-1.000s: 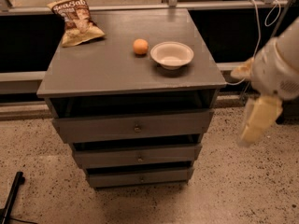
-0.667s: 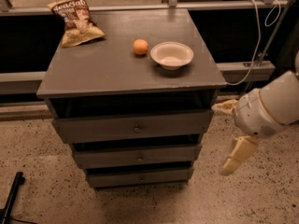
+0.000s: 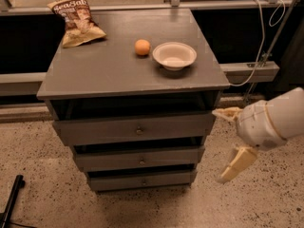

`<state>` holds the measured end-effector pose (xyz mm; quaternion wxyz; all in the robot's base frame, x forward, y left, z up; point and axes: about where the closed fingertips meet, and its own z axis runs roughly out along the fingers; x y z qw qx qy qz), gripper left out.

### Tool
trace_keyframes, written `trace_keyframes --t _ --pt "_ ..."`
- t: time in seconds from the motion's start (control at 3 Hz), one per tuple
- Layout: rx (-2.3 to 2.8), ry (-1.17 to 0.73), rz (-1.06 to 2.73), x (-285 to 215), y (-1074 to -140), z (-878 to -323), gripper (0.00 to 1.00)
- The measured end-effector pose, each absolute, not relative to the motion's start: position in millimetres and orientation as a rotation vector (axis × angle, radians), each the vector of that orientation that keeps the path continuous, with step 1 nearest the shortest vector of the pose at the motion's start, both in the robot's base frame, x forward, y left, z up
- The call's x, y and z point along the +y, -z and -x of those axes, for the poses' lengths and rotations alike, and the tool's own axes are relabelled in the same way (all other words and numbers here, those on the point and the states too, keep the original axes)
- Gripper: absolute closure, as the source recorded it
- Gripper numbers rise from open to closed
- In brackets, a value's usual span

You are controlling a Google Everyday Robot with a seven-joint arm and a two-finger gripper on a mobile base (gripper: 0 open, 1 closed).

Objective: Open bottom drawer

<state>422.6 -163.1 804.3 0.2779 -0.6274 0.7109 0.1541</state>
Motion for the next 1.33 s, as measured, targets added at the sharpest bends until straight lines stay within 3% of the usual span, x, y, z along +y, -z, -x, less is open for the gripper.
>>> trace_keyframes --t 0.67,1.0,1.33 --pt "1.558 -0.306 1.827 -100.0 -709.0 -410.5 0.00" --pt "1.478 -0.204 1.838 -96.5 -712.9 -428.8 0.00" --pt "1.488 -0.316 1.887 -82.8 -658.4 -433.1 0.00"
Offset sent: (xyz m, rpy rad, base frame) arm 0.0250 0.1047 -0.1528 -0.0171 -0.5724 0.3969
